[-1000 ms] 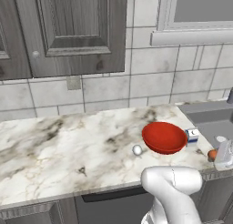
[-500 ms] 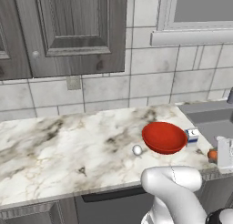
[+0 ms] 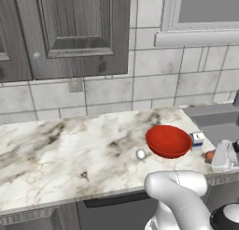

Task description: Gather the eggs and milk located in the vicinity of the sink area and place them right next to the bowl.

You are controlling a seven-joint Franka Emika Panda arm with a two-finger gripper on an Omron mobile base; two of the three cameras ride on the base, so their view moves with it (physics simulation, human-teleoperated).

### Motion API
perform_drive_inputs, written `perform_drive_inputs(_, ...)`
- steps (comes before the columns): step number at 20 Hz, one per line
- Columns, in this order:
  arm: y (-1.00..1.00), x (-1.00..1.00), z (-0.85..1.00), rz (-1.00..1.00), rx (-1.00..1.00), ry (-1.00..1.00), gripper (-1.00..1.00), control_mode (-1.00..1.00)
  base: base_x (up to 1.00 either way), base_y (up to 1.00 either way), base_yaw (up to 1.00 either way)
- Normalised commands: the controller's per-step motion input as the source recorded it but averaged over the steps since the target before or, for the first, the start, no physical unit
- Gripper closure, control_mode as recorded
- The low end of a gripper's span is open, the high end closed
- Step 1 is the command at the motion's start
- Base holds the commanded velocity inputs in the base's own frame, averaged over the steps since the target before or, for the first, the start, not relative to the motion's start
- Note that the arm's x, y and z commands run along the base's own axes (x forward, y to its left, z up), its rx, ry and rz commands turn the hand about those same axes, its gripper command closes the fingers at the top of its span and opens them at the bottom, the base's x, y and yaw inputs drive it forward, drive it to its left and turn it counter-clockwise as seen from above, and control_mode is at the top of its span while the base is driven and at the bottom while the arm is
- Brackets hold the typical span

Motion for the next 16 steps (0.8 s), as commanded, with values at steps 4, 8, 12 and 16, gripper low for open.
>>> perform_drive_inputs(4, 0.12, 0.18, -0.28, -0.21, 0.0, -0.01, 1.0, -1.0, 0.0, 0.0, 0.0)
perform_drive_inputs(8, 0.23, 0.18, -0.01, -0.13, 0.0, 0.0, 1.0, -1.0, 0.0, 0.0, 0.0)
perform_drive_inputs(12, 0.25, 0.14, 0.0, -0.06, 0.0, 0.0, 1.0, -1.0, 0.0, 0.0, 0.0)
perform_drive_inputs(16, 0.11, 0.17, -0.06, -0.01, 0.0, 0.0, 1.0, -1.0, 0.0, 0.0, 0.0)
